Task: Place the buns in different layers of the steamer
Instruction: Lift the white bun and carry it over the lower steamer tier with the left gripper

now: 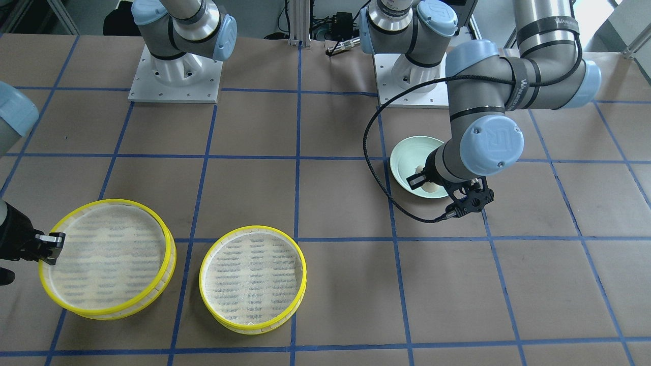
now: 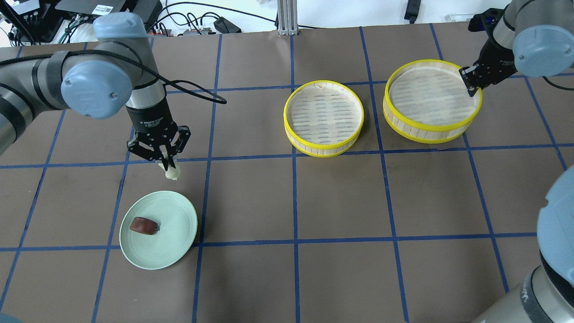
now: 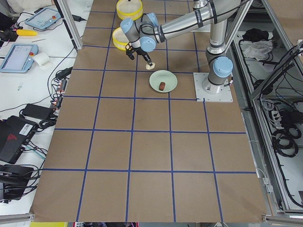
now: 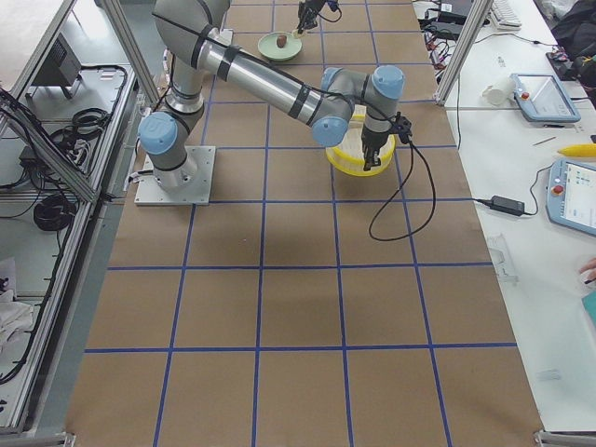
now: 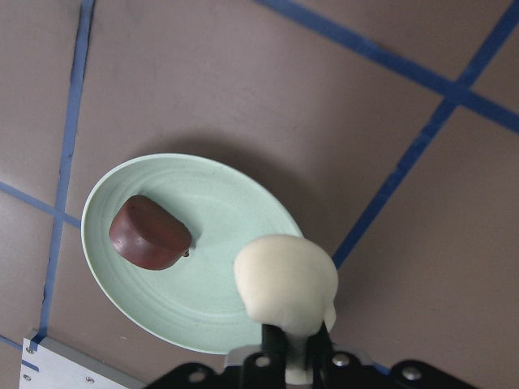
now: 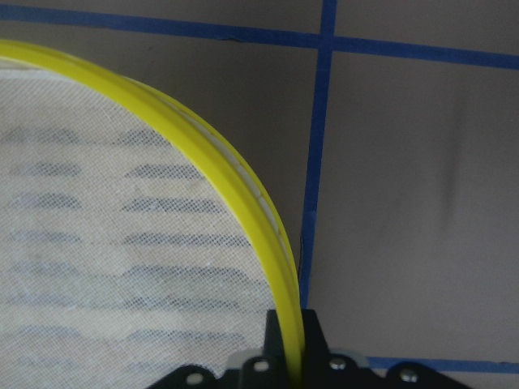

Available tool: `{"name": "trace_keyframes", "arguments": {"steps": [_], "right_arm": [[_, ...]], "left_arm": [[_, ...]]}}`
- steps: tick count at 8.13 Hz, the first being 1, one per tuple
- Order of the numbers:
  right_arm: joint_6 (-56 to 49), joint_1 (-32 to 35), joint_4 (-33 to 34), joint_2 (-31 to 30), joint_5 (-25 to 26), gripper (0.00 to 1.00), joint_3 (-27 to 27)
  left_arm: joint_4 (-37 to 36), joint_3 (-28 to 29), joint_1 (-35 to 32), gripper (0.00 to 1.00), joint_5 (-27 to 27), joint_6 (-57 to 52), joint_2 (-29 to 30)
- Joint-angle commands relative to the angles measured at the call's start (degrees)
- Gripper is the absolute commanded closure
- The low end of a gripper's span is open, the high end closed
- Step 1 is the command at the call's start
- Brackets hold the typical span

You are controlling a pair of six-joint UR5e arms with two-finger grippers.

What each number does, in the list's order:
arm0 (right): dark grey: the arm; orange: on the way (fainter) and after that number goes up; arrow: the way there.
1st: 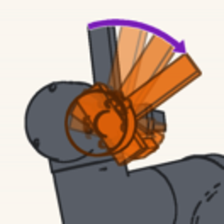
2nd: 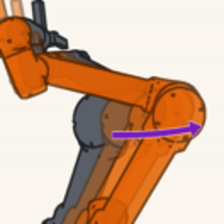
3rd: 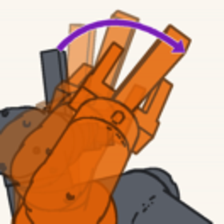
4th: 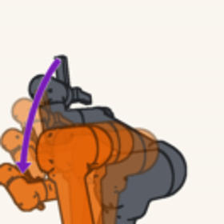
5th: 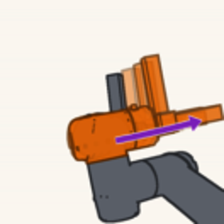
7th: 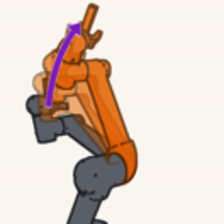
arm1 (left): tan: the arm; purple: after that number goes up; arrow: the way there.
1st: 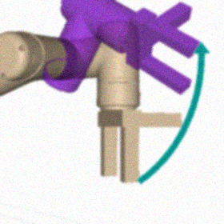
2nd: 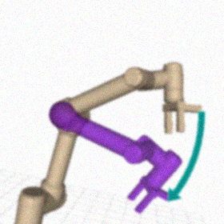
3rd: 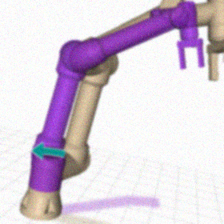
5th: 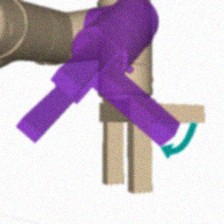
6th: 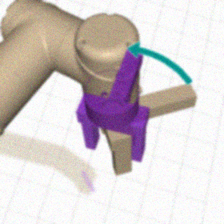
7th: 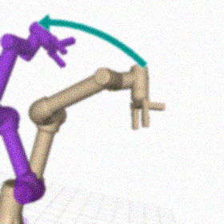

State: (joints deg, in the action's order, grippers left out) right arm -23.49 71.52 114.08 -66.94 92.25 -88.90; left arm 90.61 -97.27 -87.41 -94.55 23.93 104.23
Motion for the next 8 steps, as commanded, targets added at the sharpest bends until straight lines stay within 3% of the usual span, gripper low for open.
{"name": "trace_keyframes", "arguments": {"steps": [1, 3, 8], "right_arm": [[-0.2, -0.6, 0.5, 0.5, 0.4, 1.0, 0.0], [-0.5, -0.7, 1.1, 0.4, 1.2, 1.0, 0.0], [-0.6, -0.7, 1.0, 0.5, 1.3, 1.0, -0.1]], "left_arm": [[-10.4, 5.6, -5.5, 1.0, 6.2, -0.1, 0.1], [-19.0, 5.6, -6.0, 1.0, 15.1, 0.1, 1.5], [-44.7, 6.0, -11.8, 1.0, 28.3, 9.2, 11.1]]}}
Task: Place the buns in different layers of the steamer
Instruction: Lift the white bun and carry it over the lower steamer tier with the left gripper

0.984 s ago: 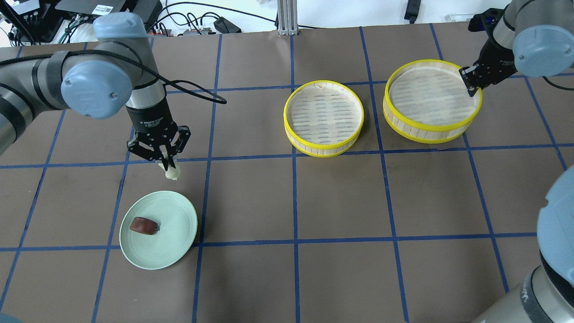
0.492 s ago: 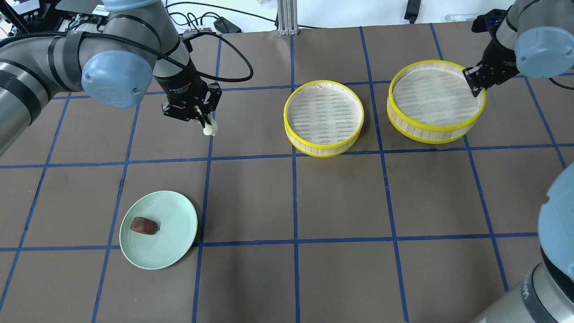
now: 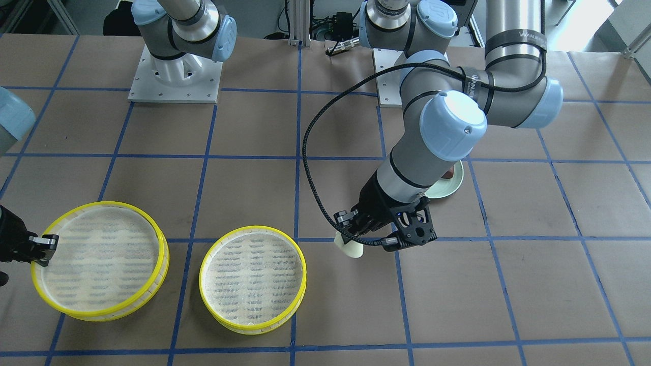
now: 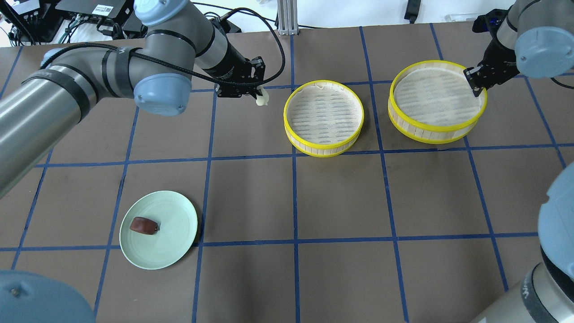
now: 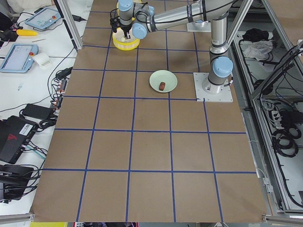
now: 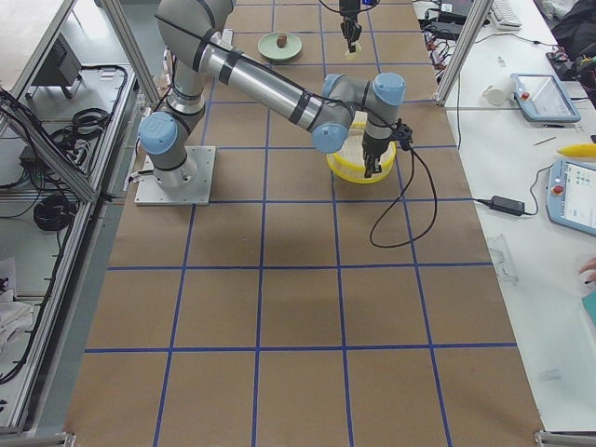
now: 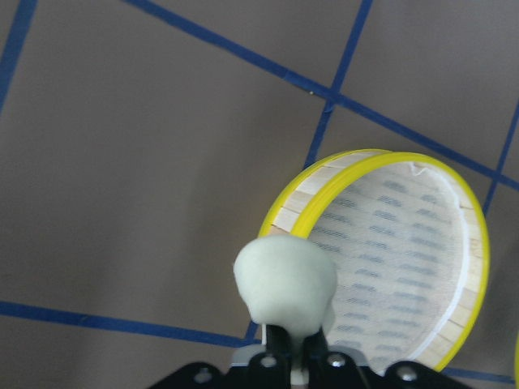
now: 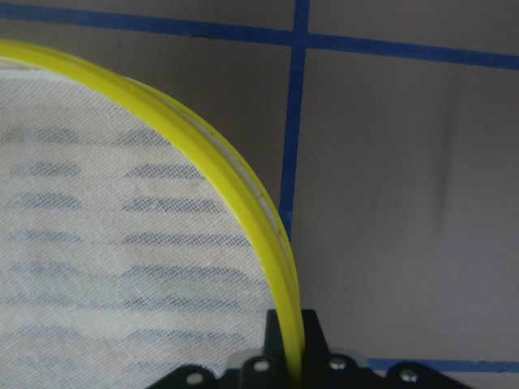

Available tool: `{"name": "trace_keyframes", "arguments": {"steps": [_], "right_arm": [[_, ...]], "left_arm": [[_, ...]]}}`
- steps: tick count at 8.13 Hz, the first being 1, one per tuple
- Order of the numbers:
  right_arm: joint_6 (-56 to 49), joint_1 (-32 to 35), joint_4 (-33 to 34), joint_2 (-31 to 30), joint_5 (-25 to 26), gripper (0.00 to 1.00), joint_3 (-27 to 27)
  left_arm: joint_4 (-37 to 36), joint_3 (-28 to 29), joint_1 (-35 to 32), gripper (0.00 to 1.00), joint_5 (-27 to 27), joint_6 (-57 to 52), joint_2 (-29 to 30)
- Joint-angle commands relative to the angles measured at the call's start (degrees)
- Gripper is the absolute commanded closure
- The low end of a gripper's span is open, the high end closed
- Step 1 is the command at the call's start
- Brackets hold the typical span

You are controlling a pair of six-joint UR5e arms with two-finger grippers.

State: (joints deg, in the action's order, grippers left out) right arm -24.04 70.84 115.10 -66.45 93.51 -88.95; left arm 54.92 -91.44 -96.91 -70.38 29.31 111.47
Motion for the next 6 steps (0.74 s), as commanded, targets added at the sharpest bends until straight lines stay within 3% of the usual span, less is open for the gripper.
{"name": "trace_keyframes", "arguments": {"steps": [1, 4, 6], "right_arm": [[0.0, 0.0, -0.1, 0.0, 0.1, 1.0, 0.0], [0.1, -0.1, -0.2, 0.1, 0.0, 1.0, -0.1], [0.1, -0.1, -0.2, 0.0, 0.0, 1.0, -0.2]], "left_arm": [[-10.6, 0.3, -3.8, 1.0, 4.5, 3.9, 5.3], [-17.2, 0.8, -6.2, 1.0, 8.7, 10.9, 8.8], [-17.7, 0.8, -8.4, 1.0, 8.4, 11.3, 10.6]]}}
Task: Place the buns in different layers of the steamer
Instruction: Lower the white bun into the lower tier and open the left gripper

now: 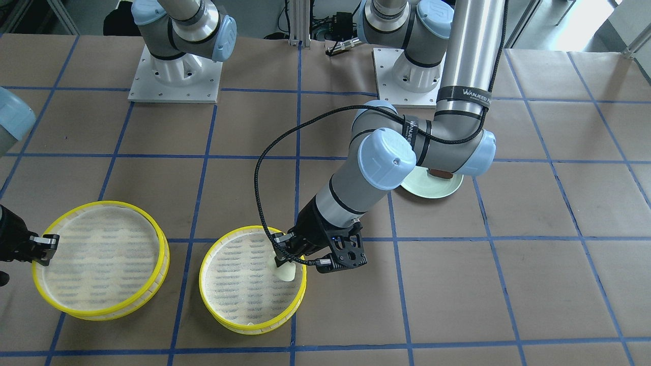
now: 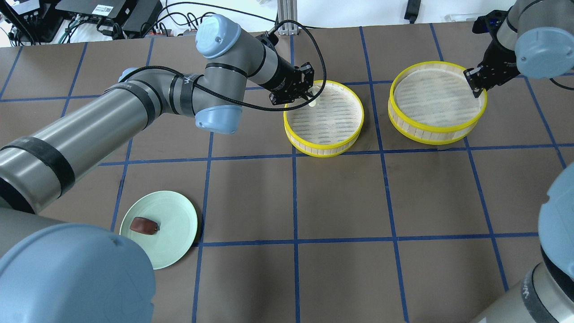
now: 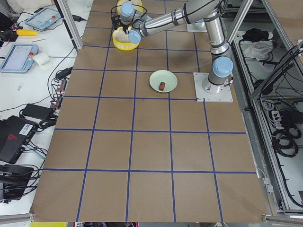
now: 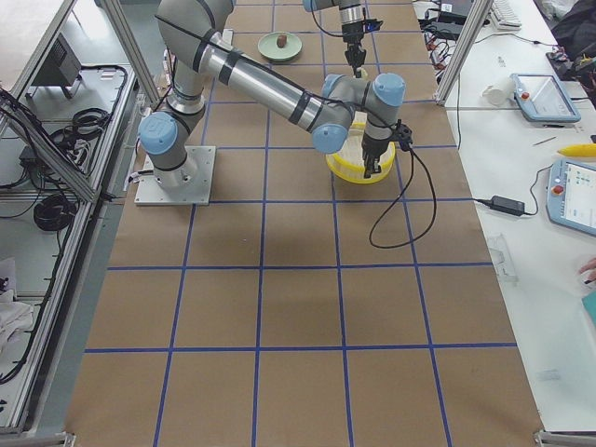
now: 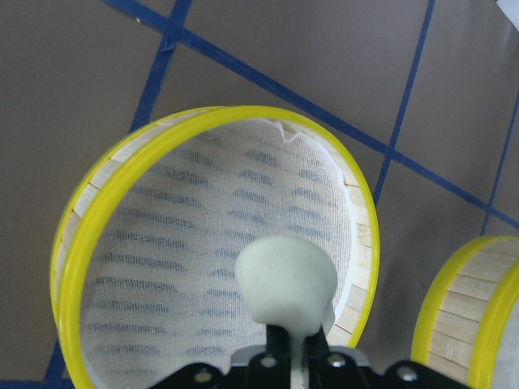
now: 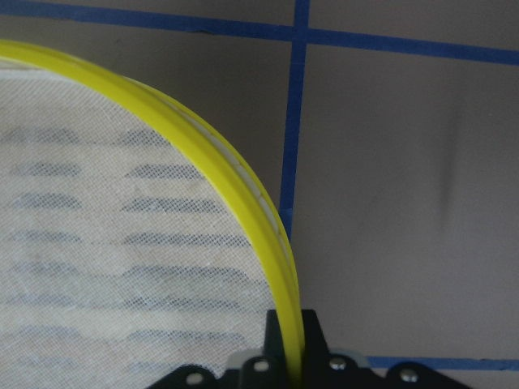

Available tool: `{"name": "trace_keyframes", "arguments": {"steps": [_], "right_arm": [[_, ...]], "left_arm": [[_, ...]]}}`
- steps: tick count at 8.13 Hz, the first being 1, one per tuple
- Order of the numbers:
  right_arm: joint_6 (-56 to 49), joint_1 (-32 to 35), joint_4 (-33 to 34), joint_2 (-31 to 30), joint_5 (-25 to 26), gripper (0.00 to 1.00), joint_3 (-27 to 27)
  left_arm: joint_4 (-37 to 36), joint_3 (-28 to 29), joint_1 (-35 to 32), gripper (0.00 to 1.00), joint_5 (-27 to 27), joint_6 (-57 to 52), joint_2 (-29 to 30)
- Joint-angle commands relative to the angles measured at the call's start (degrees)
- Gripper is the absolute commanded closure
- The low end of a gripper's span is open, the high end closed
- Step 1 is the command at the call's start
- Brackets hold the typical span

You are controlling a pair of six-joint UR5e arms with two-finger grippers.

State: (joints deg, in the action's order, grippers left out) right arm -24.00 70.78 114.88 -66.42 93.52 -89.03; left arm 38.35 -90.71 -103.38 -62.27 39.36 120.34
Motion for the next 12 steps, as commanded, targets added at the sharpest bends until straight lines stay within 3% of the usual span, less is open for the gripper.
{"name": "trace_keyframes", "arguments": {"steps": [1, 2, 3, 8, 9, 11, 12], "right_arm": [[0.0, 0.0, 0.0, 0.0, 0.0, 1.0, 0.0], [0.0, 0.0, -0.1, -0.1, 0.0, 1.0, 0.0], [0.1, -0.1, -0.1, -0.1, -0.1, 1.0, -0.1], [0.1, -0.1, -0.2, -0.2, -0.1, 1.0, -0.1], [0.4, 0.0, -0.3, -0.5, -0.3, 1.0, -0.1], [1.0, 0.2, -0.1, -1.1, -1.0, 1.0, 0.9], [1.2, 0.8, -0.2, -1.5, -1.2, 1.0, 1.0]], "left_arm": [[-1.2, 0.1, -2.0, 0.68, 0.0, 1.2, 1.7], [-1.1, 0.2, -2.0, 0.34, 0.0, 1.4, 1.7], [-1.1, 0.7, -2.0, 0.27, 0.0, 3.7, 1.7], [-1.1, 1.6, -2.0, 0.24, 0.0, 4.8, 1.2], [-1.1, 1.7, -2.0, 0.19, 0.0, 4.8, 0.9], [0.1, 2.5, -1.4, 0.0, -3.1, 3.3, -1.4], [4.3, 2.5, 0.0, 0.0, -5.3, 2.5, -3.0]]}}
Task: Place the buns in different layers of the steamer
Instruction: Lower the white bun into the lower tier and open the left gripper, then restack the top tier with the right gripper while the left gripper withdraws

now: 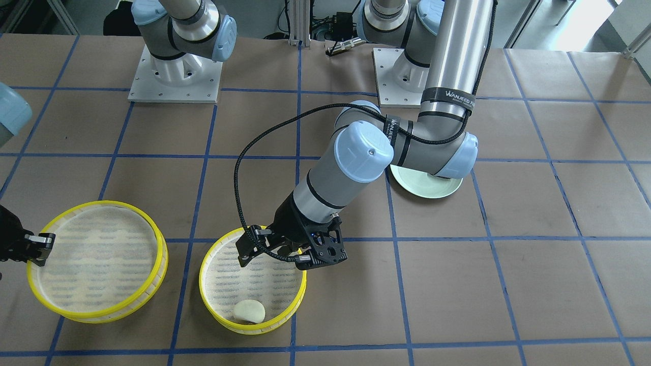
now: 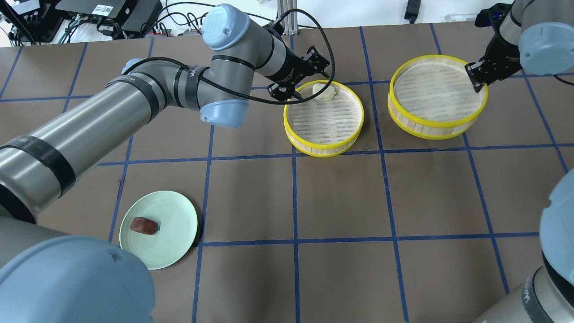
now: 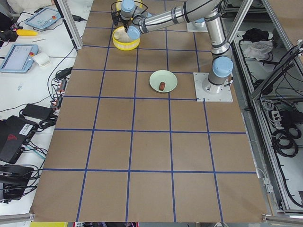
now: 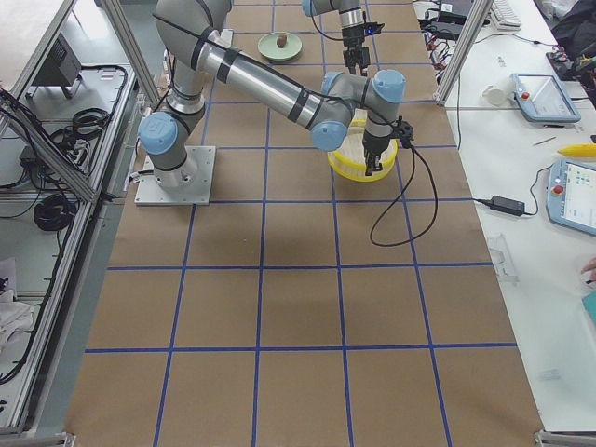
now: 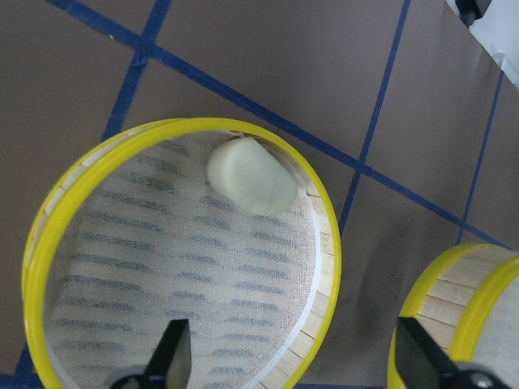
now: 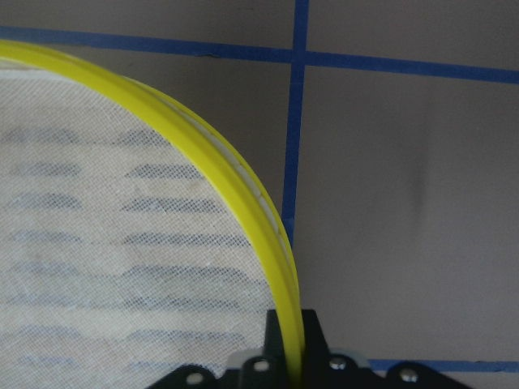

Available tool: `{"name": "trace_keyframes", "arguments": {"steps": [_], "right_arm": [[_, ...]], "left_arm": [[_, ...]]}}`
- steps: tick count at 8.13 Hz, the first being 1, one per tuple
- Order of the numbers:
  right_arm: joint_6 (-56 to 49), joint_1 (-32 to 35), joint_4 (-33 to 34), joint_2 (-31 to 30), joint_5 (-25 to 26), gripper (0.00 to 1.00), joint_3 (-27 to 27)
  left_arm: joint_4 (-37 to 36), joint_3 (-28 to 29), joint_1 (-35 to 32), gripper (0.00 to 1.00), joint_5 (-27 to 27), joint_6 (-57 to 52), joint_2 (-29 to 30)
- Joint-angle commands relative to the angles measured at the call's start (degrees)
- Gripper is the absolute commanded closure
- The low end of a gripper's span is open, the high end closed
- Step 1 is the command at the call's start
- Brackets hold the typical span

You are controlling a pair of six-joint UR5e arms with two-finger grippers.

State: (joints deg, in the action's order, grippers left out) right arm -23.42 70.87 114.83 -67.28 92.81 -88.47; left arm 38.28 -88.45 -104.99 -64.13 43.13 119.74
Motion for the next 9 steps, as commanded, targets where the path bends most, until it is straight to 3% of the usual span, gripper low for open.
{"name": "trace_keyframes", "arguments": {"steps": [1, 3, 5, 7, 9], "right_arm": [[3.4, 2.3, 0.0, -1.7, -1.7, 1.0, 0.7], [8.0, 6.6, -0.5, -1.9, -1.3, 1.0, 1.7], [18.4, 12.5, -1.6, -2.2, -2.5, 1.0, 1.7], [27.4, 18.6, -1.4, -2.1, -2.5, 1.0, 1.6], [32.8, 21.8, 2.0, -0.5, -4.5, 1.0, 1.2]], "left_arm": [[12.0, 0.1, 3.7, 0.0, -6.7, -7.3, -5.4], [27.0, -0.2, 8.4, 0.0, -15.8, -19.2, -12.8], [33.7, -1.0, 11.8, 0.0, -19.6, -25.2, -16.5], [41.9, -2.7, 14.7, 0.0, -28.5, -27.0, -17.3], [42.7, -8.0, 18.4, 0.0, -29.9, -26.8, -18.4]]}}
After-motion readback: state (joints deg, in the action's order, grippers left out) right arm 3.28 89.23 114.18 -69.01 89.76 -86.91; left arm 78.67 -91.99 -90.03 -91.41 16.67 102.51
